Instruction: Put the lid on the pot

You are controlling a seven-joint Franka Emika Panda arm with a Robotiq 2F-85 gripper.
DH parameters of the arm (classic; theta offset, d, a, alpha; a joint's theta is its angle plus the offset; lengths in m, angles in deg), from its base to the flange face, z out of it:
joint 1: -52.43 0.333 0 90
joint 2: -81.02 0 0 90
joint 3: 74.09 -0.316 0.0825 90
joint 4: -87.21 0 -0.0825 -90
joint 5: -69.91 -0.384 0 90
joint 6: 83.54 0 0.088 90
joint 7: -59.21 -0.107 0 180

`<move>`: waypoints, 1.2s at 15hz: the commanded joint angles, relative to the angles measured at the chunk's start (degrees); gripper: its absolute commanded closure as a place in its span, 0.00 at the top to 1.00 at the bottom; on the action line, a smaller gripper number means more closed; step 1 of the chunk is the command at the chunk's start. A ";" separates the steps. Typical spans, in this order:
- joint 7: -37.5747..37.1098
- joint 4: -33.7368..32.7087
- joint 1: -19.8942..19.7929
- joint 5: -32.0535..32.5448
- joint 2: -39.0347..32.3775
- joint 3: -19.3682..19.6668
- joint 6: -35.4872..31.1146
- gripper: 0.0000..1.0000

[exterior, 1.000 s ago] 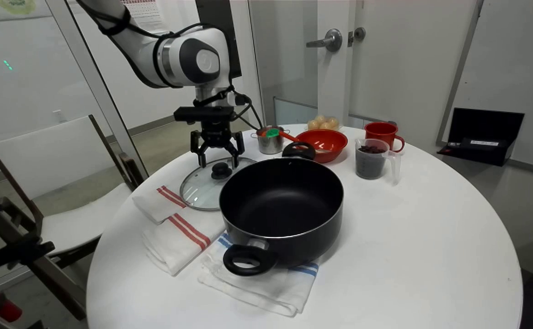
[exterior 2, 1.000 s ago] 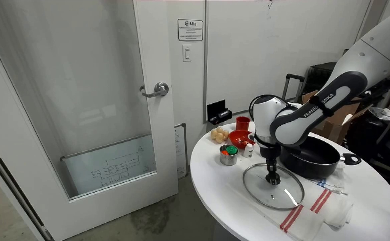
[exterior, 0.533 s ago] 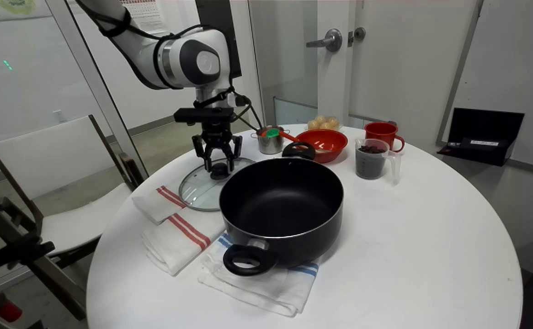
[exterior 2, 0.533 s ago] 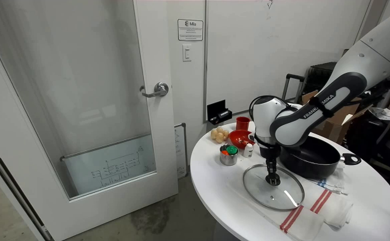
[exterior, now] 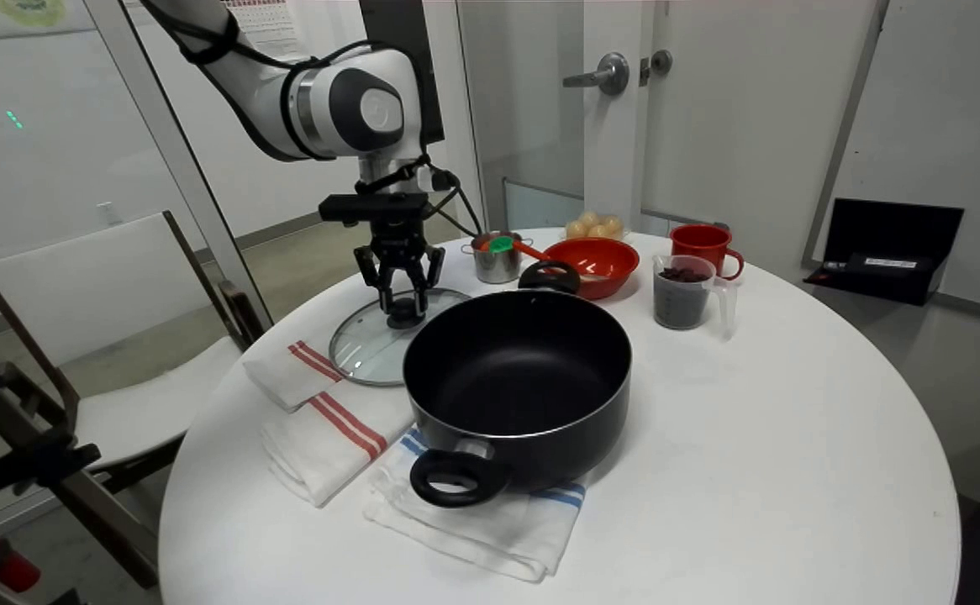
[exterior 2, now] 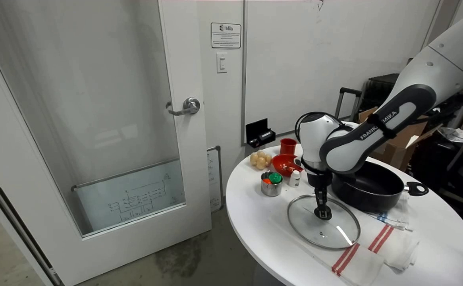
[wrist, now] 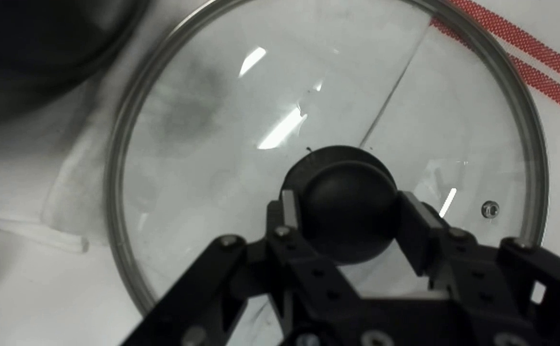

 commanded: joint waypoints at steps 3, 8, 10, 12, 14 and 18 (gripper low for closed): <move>-2.33 3.97 2.72 1.28 4.21 0.34 -0.51 0.26; -3.52 7.21 3.62 1.00 7.84 0.40 -0.17 0.26; -3.88 9.20 2.94 0.65 9.78 0.38 -0.14 0.26; -4.18 11.56 1.84 0.18 12.02 0.40 -0.21 0.26; -5.27 14.46 1.08 0.11 14.64 0.98 -0.83 0.26; -6.43 19.57 -0.88 -0.42 19.77 1.22 -1.50 0.26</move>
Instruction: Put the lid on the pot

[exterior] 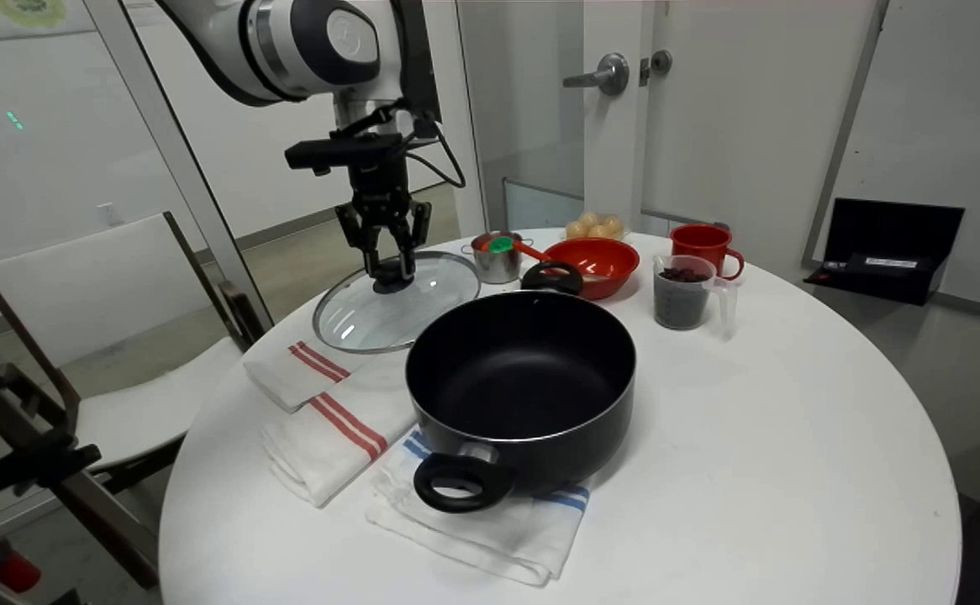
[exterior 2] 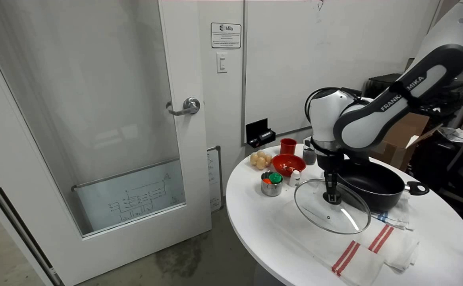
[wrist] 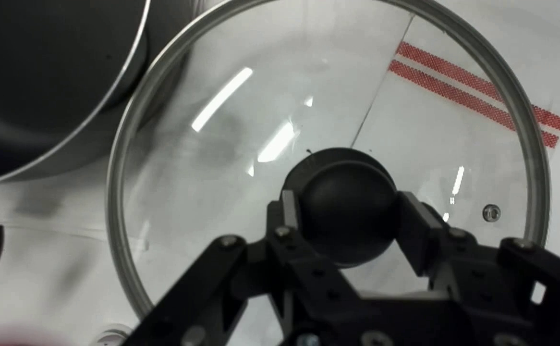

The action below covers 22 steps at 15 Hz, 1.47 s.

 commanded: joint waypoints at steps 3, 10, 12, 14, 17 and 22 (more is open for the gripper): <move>-2.00 8.65 -1.77 -0.32 9.04 0.15 -0.55 0.26; -4.24 12.82 -2.48 -0.60 15.33 0.49 1.03 0.26; -4.71 14.59 -3.85 -1.38 17.22 0.79 0.51 0.26; -4.82 16.39 -5.61 -2.34 18.89 1.13 -0.18 0.26; -4.43 18.73 -8.66 -4.06 20.85 1.73 -0.99 0.26; -3.90 21.11 -13.14 -6.94 22.65 2.90 -2.27 0.26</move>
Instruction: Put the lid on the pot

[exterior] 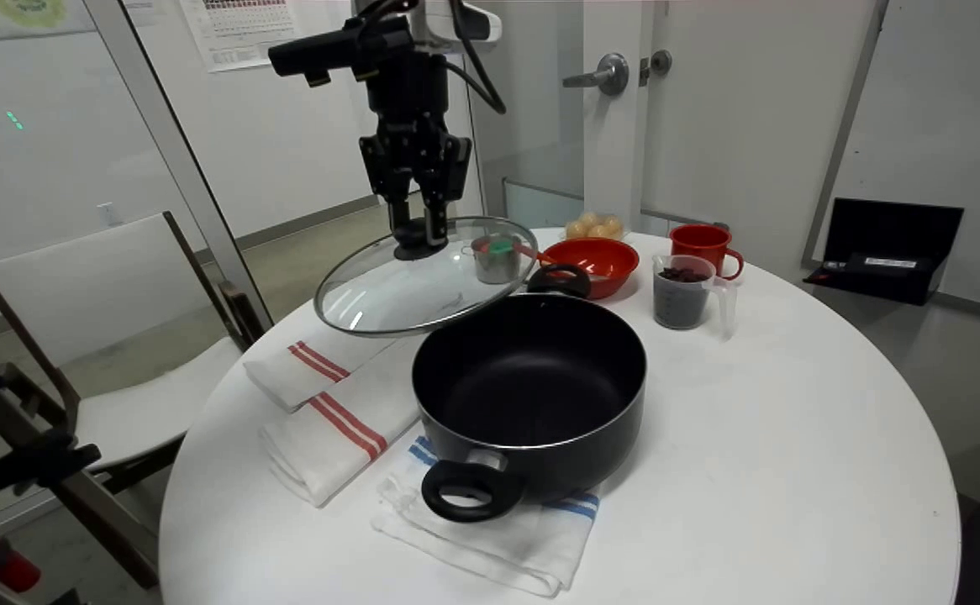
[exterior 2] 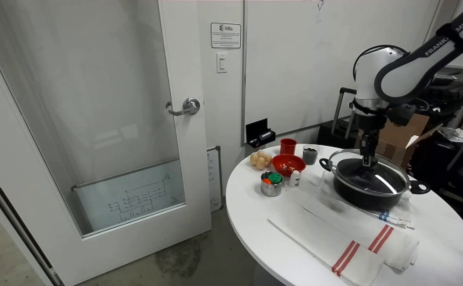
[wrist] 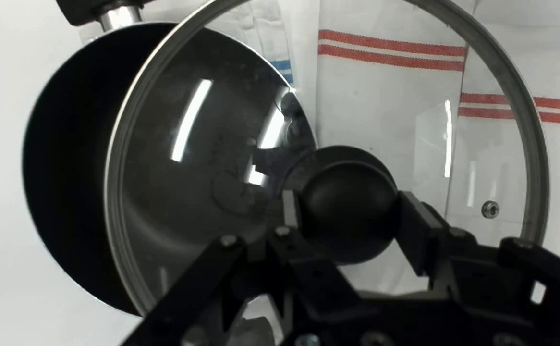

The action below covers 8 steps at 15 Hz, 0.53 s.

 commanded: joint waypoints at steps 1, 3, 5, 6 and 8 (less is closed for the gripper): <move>0.72 3.00 -2.73 -3.17 3.13 0.64 -1.40 0.26; 1.21 2.50 -4.24 -4.58 2.54 0.85 -1.51 0.26; 1.75 2.03 -5.66 -6.14 2.02 0.86 -1.46 0.26; 2.00 1.74 -6.26 -6.75 1.73 0.88 -1.37 0.26; 2.40 0.93 -7.49 -8.10 0.98 0.98 -1.33 0.26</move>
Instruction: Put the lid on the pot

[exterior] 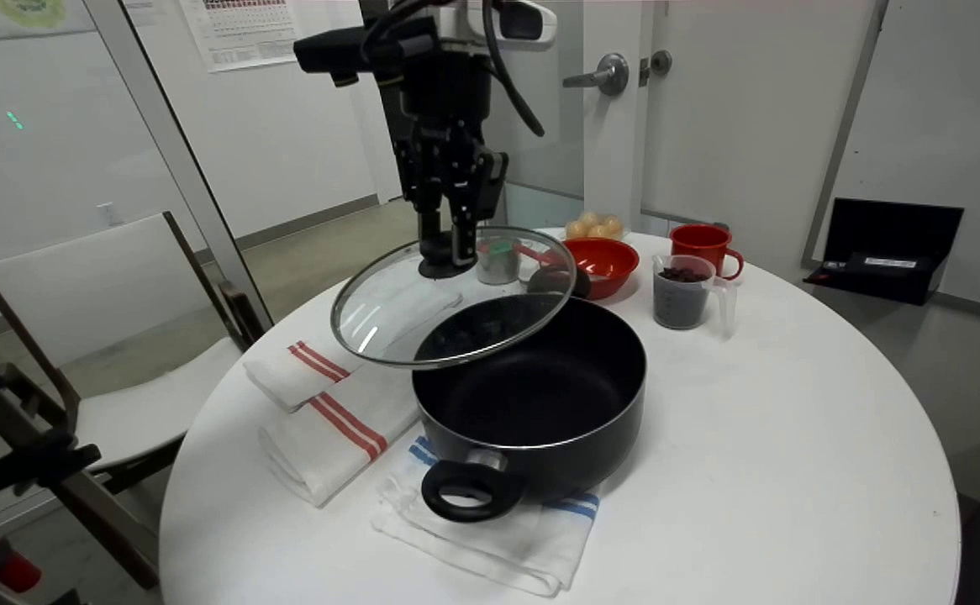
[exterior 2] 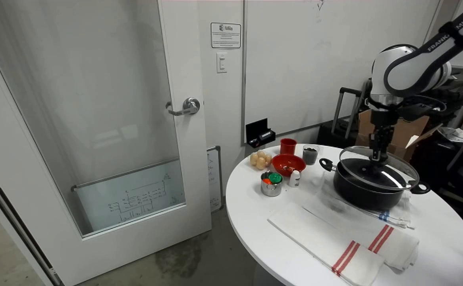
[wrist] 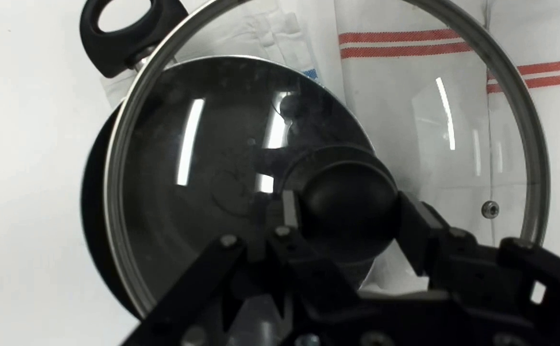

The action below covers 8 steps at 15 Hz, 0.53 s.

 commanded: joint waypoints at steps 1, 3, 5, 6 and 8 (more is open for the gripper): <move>1.95 -0.73 -1.98 -3.15 -0.19 0.12 -0.40 0.26; 2.12 -1.41 -2.88 -3.93 -1.18 0.22 -0.70 0.26; 2.02 -1.80 -3.52 -4.38 -1.96 0.28 -1.08 0.26; 2.05 -2.11 -3.81 -4.52 -2.53 0.23 -1.33 0.26; 2.02 -3.35 -4.22 -4.52 -4.28 0.23 -2.14 0.26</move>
